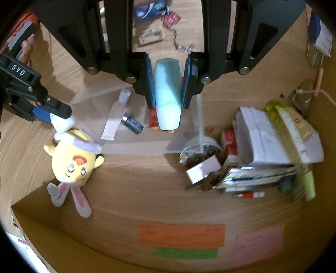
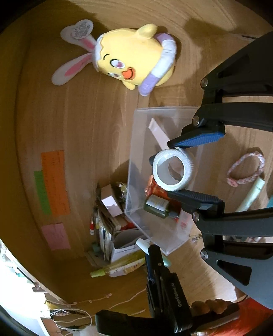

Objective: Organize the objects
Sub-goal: 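Carry the blue block and tape roll into the clear box and release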

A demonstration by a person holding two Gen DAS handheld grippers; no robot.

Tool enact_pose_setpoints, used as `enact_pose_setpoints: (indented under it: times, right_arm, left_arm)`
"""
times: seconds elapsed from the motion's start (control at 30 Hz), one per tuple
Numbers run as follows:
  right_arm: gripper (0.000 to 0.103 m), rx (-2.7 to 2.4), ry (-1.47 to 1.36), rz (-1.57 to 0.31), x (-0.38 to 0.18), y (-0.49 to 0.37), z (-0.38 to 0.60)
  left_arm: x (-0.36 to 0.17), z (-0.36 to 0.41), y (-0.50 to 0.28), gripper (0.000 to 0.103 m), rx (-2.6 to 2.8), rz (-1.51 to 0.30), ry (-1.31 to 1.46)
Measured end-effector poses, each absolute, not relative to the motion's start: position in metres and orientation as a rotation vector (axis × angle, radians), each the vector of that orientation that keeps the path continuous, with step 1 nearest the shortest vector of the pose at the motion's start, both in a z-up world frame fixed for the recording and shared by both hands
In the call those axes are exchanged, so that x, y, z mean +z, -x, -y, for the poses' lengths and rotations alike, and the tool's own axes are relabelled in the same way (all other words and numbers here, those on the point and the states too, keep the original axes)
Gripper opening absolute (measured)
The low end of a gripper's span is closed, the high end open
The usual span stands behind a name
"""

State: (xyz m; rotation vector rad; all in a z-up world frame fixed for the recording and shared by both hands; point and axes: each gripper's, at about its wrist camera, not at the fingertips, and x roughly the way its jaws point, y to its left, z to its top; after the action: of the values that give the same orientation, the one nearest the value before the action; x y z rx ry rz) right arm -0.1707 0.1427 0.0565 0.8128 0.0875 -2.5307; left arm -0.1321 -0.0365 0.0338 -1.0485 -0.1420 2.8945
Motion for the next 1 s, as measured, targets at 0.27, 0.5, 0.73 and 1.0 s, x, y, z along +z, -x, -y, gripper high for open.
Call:
enact_pose_setpoints:
  times: [0.27,0.5,0.73,1.0]
  right_arm:
    - [0.036,-2.528,-0.878,-0.072,0.044,0.201,-0.140]
    - [0.036,-2.508,-0.973,-0.077,0.021,0.223,-0.132]
    - [0.036,-2.510,-1.015,-0.084,0.011,0.234,-0.131]
    - [0.036,-2.512,-1.035,-0.126,0.007,0.237,-0.124]
  left_arm:
    - [0.026,0.025,0.161,0.024,2.837,0.129,1.061]
    - [0.009,0.017,0.183,0.024,2.800,0.085,1.114]
    - [-0.008,0.024,0.199,0.024,2.785,0.099,1.181]
    - [-0.008,0.018,0.200,0.024,2.781,0.069,1.179]
